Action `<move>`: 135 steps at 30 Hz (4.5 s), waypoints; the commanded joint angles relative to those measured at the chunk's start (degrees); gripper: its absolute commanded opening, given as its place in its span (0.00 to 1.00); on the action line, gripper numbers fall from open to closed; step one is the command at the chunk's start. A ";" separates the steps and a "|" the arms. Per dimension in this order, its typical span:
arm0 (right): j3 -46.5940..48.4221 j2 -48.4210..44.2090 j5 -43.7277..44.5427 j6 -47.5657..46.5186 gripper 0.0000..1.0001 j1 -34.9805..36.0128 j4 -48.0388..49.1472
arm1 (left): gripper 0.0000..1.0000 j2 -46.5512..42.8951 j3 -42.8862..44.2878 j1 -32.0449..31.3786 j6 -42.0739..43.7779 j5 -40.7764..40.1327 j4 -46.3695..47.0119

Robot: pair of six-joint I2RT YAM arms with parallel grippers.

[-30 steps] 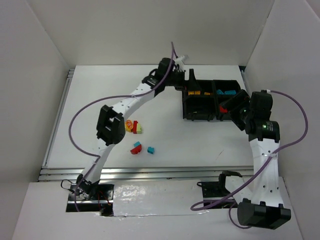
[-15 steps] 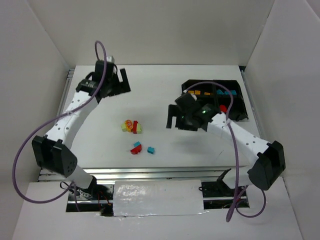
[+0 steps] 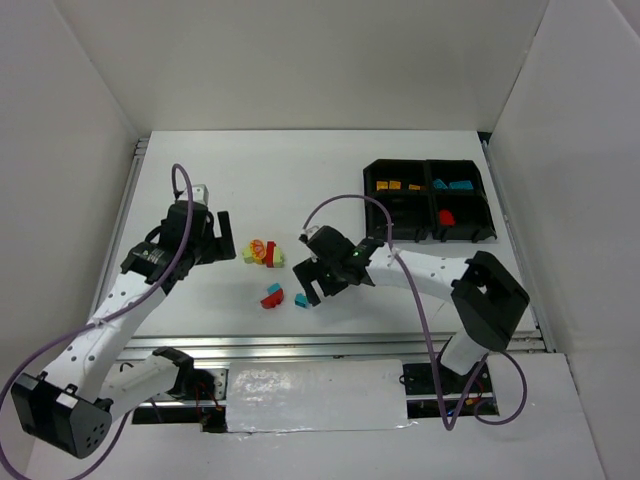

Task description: Sort the legos into containers by color

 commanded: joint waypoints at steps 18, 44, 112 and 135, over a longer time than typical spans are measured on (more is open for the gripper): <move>16.16 15.48 -19.61 -20.95 0.74 1.03 -3.51 | 0.99 -0.15 1.57 -0.31 3.08 -1.64 2.51; 21.32 4.22 5.16 -0.23 0.00 -17.83 -0.24 | 0.99 -0.06 1.31 -0.31 3.60 0.38 2.87; 31.45 24.88 5.97 5.86 0.69 9.99 -8.26 | 0.99 -9.73 0.60 3.56 -6.33 -13.24 -0.03; 35.24 32.09 7.64 4.63 0.46 10.17 -7.91 | 1.00 -8.32 0.43 3.56 -4.66 -9.46 1.28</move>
